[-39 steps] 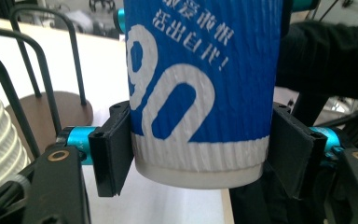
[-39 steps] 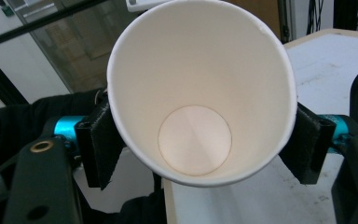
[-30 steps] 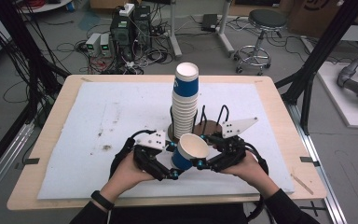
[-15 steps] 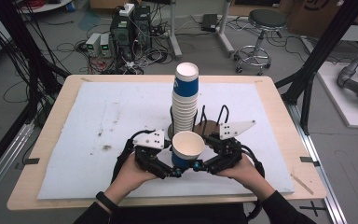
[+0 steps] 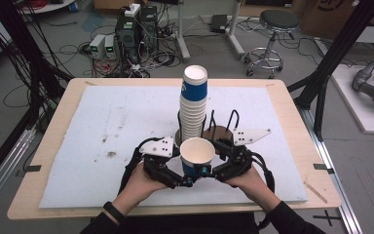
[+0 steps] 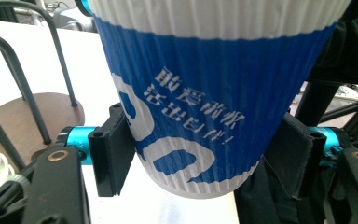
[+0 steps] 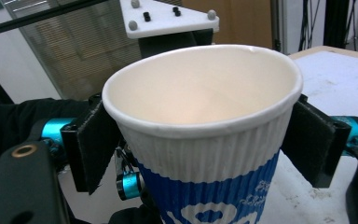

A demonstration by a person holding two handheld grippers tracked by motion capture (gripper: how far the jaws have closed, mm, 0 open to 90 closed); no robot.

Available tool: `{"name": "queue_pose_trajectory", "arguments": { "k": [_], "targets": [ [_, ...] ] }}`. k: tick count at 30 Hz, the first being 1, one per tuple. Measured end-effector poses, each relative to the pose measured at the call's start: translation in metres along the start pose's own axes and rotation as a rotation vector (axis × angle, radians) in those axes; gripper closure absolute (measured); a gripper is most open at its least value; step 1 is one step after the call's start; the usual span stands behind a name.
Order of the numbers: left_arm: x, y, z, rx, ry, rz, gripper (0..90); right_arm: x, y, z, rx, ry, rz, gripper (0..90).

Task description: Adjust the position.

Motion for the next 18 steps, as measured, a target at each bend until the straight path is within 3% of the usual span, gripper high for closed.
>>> {"name": "queue_pose_trajectory", "arguments": {
  "k": [6,8,10,14,18],
  "targets": [
    [-0.0012,0.0002,0.0008,-0.018,-0.012,-0.009,29.4,-0.002,0.0001,0.0005,-0.016,-0.014,-0.002,22.2],
    [-0.0011,-0.0004,0.0021,-0.03,-0.024,0.002,22.0,-0.0022,-0.0003,0.0002,-0.019,-0.017,-0.002,22.2],
    [-0.0008,-0.0017,0.004,-0.035,-0.028,0.009,20.7,-0.0018,-0.0004,-0.0001,-0.019,-0.017,0.001,22.2],
    [-0.0003,-0.0054,0.0091,-0.049,-0.084,0.001,18.4,0.0005,0.0005,-0.0018,-0.031,-0.021,0.0,22.6],
    [-0.001,-0.0055,0.01,-0.052,-0.095,-0.004,18.5,0.0025,0.0019,-0.004,-0.041,-0.023,0.005,22.7]
  ]
}}
Point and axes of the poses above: each handheld gripper's, and its own axes: x roughly forward along the jaws, z roughly out of its top, y roughly to its left, the point moved 2 cm from there along x, roughly forward along the jaws
